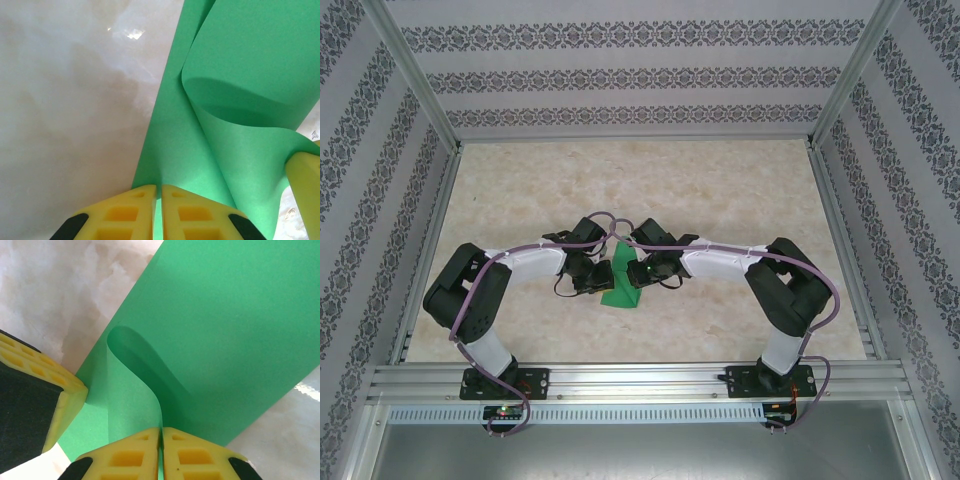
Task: Fold a paper plane with a square sheet of paper (pick it up from the middle)
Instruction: Fold the triangle a second time at the center of the table.
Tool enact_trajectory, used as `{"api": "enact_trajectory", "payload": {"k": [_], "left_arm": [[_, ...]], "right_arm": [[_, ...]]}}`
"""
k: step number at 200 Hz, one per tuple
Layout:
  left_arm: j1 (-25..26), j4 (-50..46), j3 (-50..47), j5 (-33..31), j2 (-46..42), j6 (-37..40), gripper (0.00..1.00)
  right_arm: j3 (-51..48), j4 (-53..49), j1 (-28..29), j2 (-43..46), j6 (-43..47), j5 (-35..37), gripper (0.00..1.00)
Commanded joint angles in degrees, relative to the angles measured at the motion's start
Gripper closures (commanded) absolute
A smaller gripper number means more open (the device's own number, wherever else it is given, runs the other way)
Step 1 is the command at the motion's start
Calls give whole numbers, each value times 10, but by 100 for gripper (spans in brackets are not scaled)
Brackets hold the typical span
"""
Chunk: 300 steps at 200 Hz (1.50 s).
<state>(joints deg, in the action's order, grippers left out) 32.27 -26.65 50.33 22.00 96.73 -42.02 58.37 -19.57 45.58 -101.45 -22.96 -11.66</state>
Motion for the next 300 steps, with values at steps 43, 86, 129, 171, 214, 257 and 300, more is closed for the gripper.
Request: {"api": "enact_trajectory", "payload": {"k": [43, 86, 129, 171, 214, 257, 300], "left_arm": [[-4, -18, 8, -21, 6, 14, 87], [-4, -17, 11, -18, 9, 16, 87], [-5, -19, 11, -18, 12, 17, 87], [-5, -38, 25, -26, 6, 28, 87], [-4, -24, 19, -31, 2, 23, 87], [-4, -22, 21, -34, 2, 20, 87], [-4, -31, 22, -37, -9, 23, 87]], "right_arm": [[-31, 46, -5, 46, 3, -71, 89], [-9, -8, -6, 25, 18, -8, 89], [8, -8, -2, 14, 14, -3, 89], [-21, 23, 3, 38, -6, 1, 89], [-10, 3, 3, 28, 7, 1, 89], [-7, 2, 0, 21, 6, 12, 89], [11, -9, -1, 4, 12, 17, 89]]}}
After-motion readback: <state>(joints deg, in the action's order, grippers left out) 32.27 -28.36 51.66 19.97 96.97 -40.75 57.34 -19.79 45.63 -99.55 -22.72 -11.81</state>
